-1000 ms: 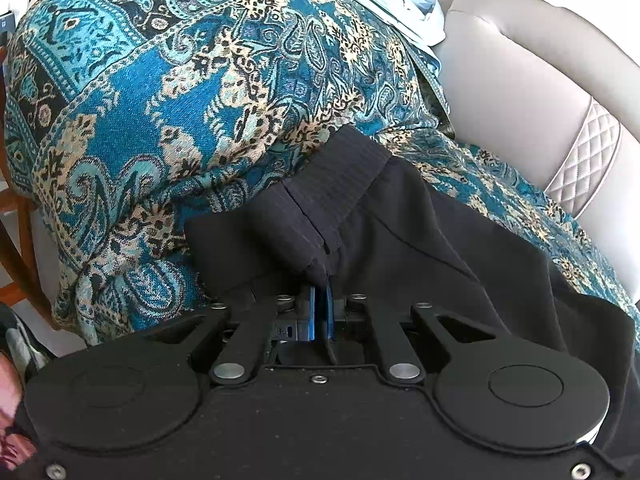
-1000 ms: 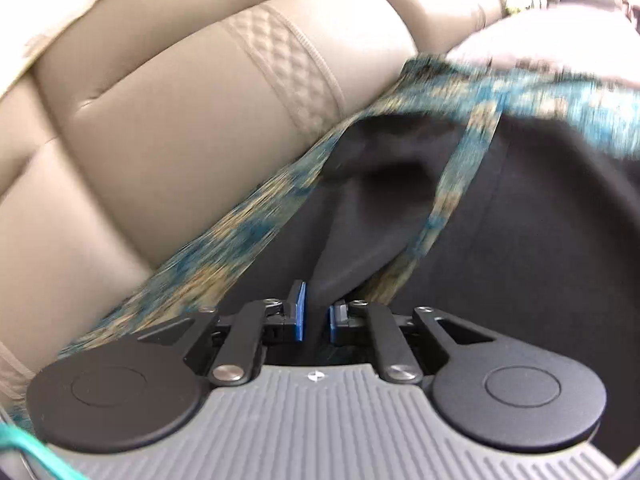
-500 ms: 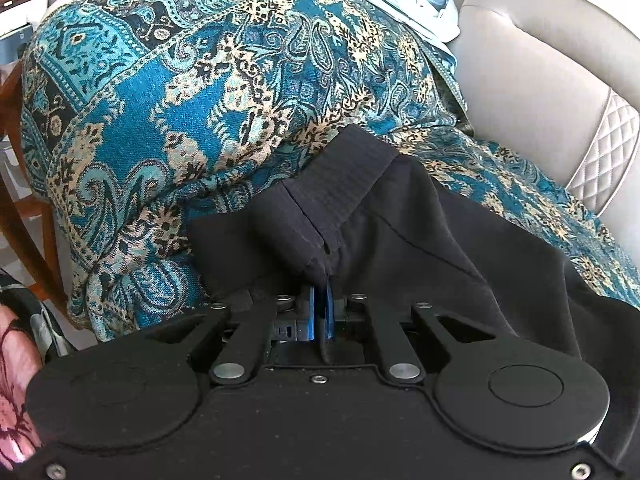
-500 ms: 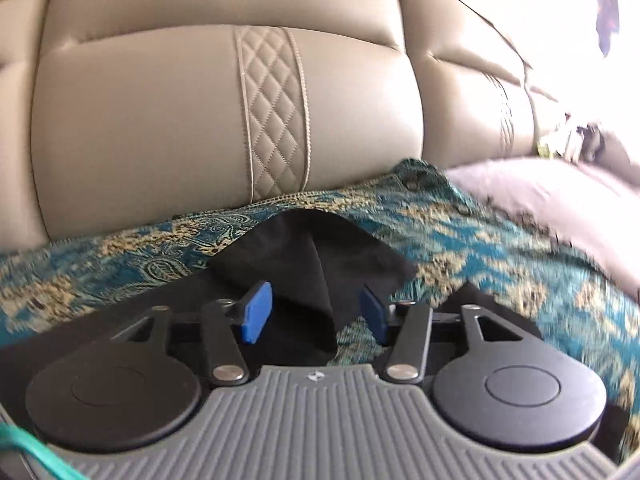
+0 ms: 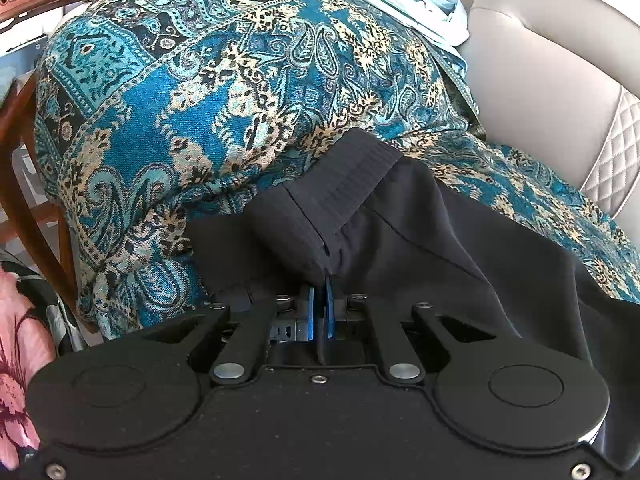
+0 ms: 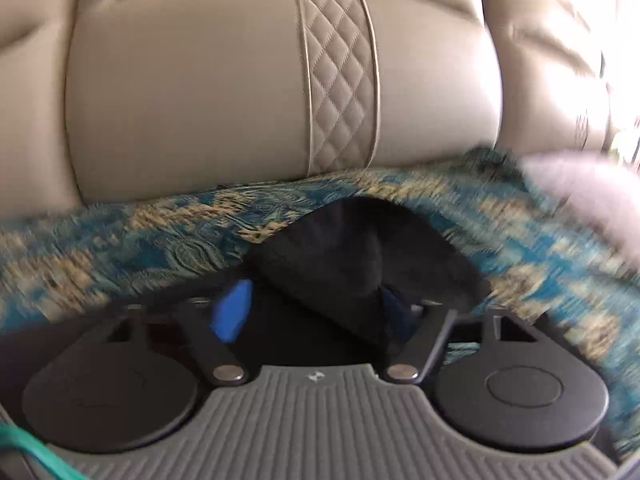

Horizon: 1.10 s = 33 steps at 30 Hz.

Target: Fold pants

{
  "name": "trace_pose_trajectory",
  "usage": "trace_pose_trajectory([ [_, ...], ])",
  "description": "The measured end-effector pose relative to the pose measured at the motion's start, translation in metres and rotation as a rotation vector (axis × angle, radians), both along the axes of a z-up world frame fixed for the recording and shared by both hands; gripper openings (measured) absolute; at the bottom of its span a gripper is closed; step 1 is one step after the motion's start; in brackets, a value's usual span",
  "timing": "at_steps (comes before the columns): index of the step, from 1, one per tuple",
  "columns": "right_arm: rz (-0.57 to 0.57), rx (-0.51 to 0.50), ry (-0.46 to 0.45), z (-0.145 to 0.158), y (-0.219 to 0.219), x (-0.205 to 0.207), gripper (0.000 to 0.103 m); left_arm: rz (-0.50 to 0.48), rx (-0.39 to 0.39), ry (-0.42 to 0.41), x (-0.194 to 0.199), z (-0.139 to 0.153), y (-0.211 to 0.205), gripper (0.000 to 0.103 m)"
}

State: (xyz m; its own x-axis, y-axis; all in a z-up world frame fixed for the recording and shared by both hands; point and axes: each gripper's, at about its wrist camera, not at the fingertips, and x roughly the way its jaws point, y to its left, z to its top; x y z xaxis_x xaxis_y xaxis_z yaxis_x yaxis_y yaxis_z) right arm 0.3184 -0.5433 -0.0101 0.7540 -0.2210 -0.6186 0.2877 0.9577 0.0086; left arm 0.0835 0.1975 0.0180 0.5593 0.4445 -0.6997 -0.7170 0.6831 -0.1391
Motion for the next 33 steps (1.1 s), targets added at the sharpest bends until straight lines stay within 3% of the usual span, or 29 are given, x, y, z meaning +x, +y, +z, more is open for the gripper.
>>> trace_pose_trajectory([
  [1,-0.028,0.008,0.006,0.003,-0.003,0.002,0.019,0.006,-0.003,-0.002,0.000,0.000,0.000,0.009],
  [2,-0.057,0.007,0.014,0.005,-0.005,0.003,0.011,0.009,-0.007,-0.005,0.000,0.001,0.001,0.007],
  [5,-0.135,0.127,-0.020,0.009,-0.022,-0.003,0.008,0.025,-0.010,-0.019,0.000,0.005,0.004,0.005],
  [9,-0.266,0.135,-0.068,0.019,-0.036,-0.023,0.007,0.029,-0.022,-0.042,-0.002,0.011,0.011,0.005],
  [15,-0.348,0.202,-0.146,0.040,-0.052,-0.078,0.008,0.006,-0.016,-0.082,-0.005,0.025,0.020,0.005],
  [19,-0.412,0.311,-0.185,0.051,-0.061,-0.118,0.008,-0.006,-0.023,-0.083,-0.006,0.031,0.028,0.005],
  [33,-0.515,0.304,-0.084,0.016,-0.070,-0.231,0.009,-0.083,-0.029,-0.017,-0.020,0.023,0.040,0.006],
])
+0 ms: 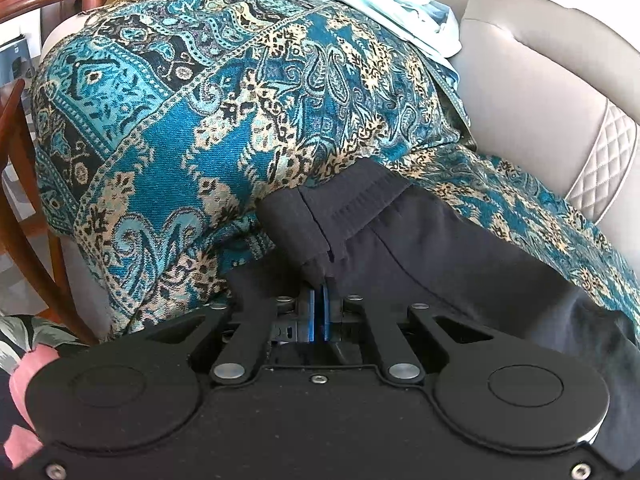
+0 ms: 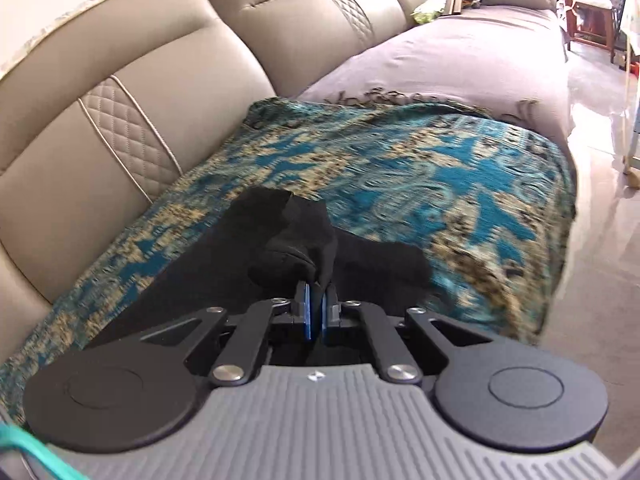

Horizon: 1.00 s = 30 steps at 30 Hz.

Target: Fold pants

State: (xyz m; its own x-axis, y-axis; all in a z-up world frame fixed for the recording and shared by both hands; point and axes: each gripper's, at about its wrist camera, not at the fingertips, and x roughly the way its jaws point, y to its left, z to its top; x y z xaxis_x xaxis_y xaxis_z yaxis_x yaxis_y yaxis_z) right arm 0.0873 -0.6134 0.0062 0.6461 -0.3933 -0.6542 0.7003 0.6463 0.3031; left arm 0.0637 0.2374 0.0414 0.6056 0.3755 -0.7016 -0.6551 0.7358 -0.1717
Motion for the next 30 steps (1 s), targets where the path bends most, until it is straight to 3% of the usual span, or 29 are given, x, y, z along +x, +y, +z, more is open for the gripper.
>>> trace_pose_trajectory([
  [16,-0.080,0.046,0.030,-0.016,-0.018,-0.021,0.011,-0.034,0.057,0.053,-0.006,-0.009,-0.010,0.006],
  [21,-0.118,0.095,-0.021,-0.016,-0.032,-0.031,0.011,-0.039,0.063,0.059,-0.005,-0.012,-0.010,0.008],
  [23,-0.140,0.090,-0.032,-0.015,-0.036,-0.033,0.014,-0.044,0.072,0.060,-0.004,-0.014,-0.011,0.009],
  [25,-0.177,0.054,-0.025,-0.012,-0.038,-0.035,0.026,-0.046,0.076,0.059,-0.004,-0.015,-0.011,0.009],
  [30,-0.240,0.037,-0.068,-0.007,-0.045,-0.048,0.031,-0.059,0.088,0.055,-0.004,-0.017,-0.011,0.010],
])
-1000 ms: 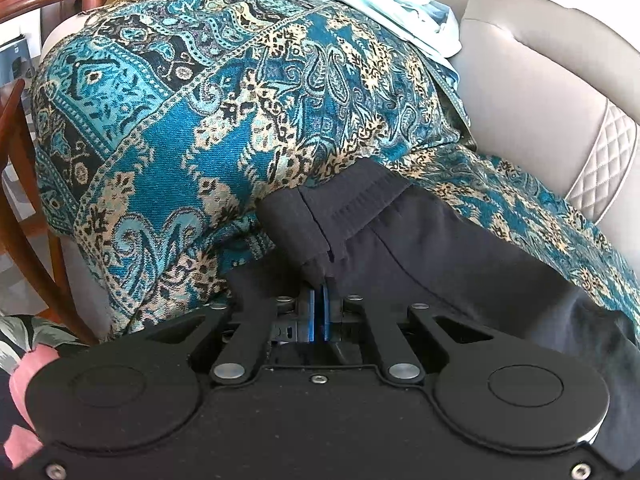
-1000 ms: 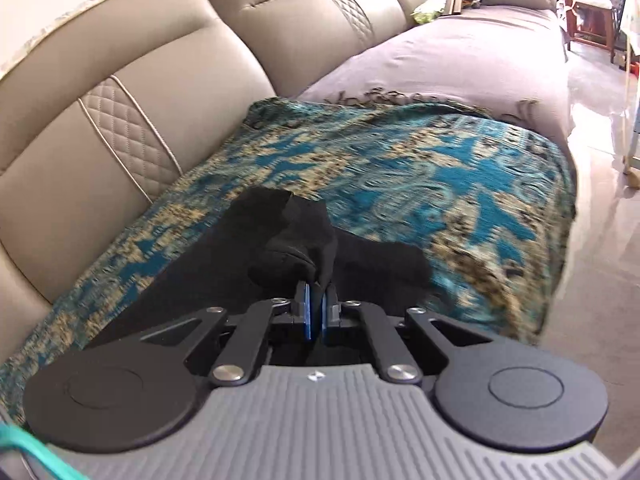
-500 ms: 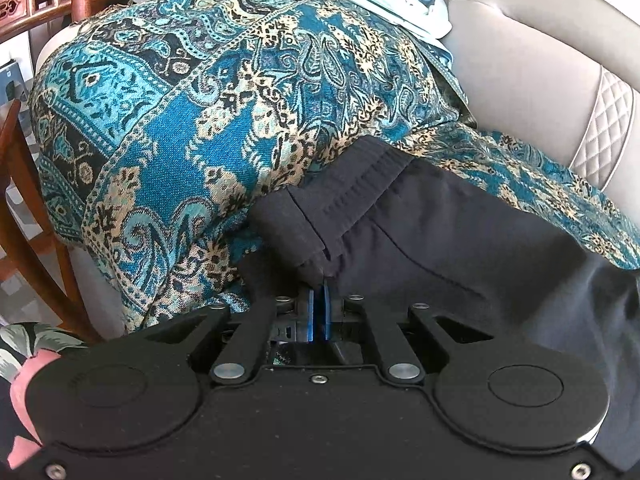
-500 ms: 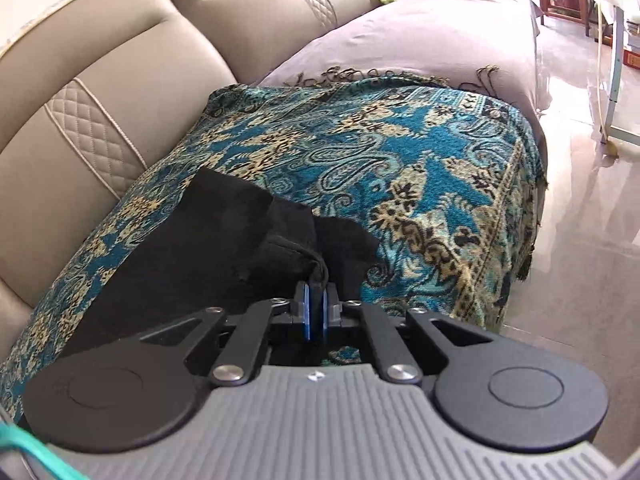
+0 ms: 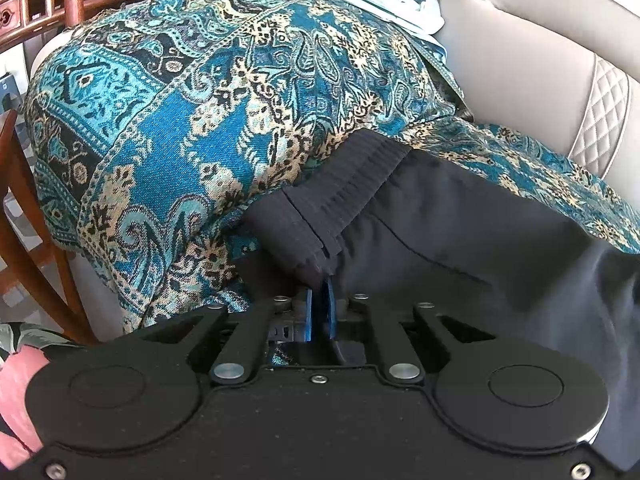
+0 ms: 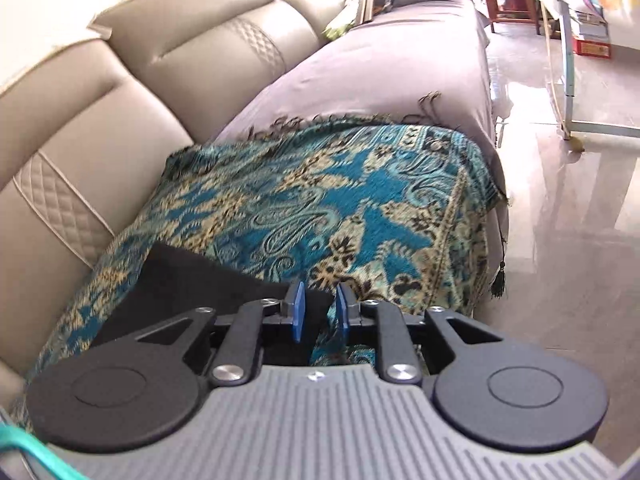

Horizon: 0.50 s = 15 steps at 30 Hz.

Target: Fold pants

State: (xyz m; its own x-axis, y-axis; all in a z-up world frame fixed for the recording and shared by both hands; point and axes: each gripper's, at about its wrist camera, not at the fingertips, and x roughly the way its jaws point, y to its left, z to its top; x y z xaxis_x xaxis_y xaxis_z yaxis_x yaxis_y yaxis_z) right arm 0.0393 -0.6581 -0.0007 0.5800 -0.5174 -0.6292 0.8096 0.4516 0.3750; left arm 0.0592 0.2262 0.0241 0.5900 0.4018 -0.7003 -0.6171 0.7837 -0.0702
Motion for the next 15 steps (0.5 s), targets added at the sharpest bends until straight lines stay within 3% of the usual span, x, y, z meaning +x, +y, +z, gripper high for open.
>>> trace_pose_trajectory([
  [3,0.024,-0.033,-0.008,0.004,0.006,-0.002,0.038,-0.011,0.015,-0.005,-0.001,-0.001,-0.001,0.010],
  [6,0.093,-0.079,-0.007,0.011,0.020,0.005,0.053,-0.019,0.028,-0.009,-0.002,-0.002,-0.003,0.010],
  [7,0.127,-0.100,-0.007,0.013,0.027,0.010,0.059,-0.022,0.030,-0.011,-0.003,-0.002,-0.003,0.010],
  [15,0.494,-0.260,-0.011,0.033,0.126,0.068,0.074,-0.046,0.048,-0.029,-0.014,0.002,-0.007,0.010],
])
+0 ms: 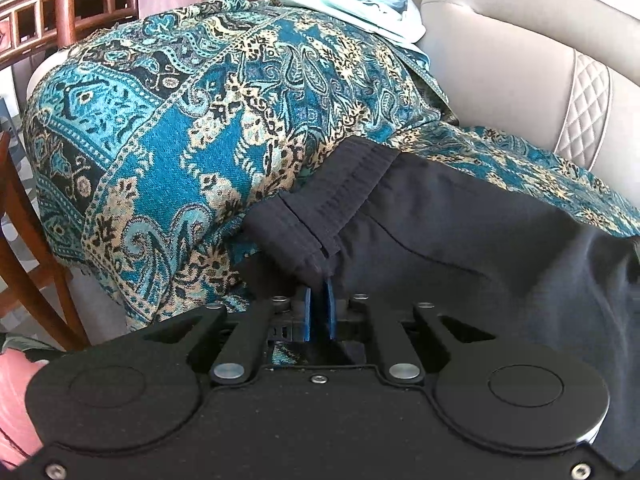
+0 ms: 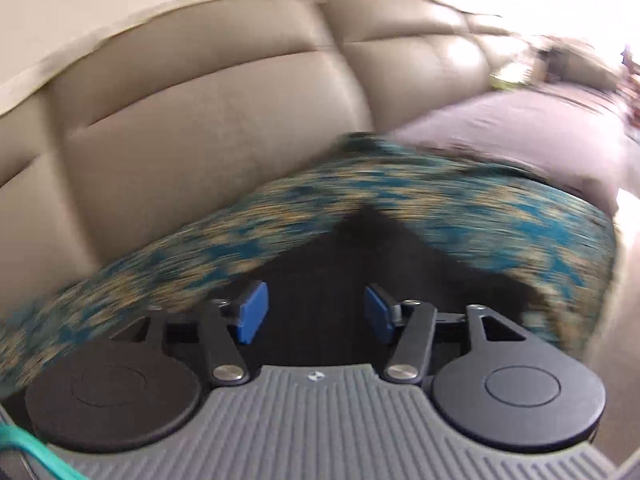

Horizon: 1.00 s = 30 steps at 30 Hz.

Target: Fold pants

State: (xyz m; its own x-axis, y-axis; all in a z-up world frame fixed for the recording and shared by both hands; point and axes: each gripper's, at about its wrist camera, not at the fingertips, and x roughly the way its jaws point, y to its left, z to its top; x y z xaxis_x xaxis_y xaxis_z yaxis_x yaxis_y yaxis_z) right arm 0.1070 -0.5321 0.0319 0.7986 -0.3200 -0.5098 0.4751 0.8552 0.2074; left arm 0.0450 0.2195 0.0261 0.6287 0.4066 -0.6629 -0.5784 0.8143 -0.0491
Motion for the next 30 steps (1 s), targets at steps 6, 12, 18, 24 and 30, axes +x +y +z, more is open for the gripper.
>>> trace_pose_trajectory([
  [6,0.332,-0.027,-0.038,0.004,0.113,0.032,0.086,0.002,-0.004,0.001,0.001,0.001,0.003,0.010],
  [12,0.680,-0.108,-0.018,-0.013,0.242,0.023,0.089,-0.007,0.007,0.010,0.001,0.002,0.005,0.010],
  [18,0.914,-0.394,-0.023,-0.037,0.330,-0.023,0.092,-0.017,0.021,0.032,0.004,0.000,0.007,0.010],
  [24,1.021,-0.423,0.036,-0.058,0.356,-0.062,0.093,-0.023,0.014,0.029,0.003,-0.002,0.009,0.012],
  [30,0.984,-0.343,0.054,-0.062,0.342,-0.085,0.101,-0.018,-0.009,0.018,0.000,0.000,0.010,0.017],
])
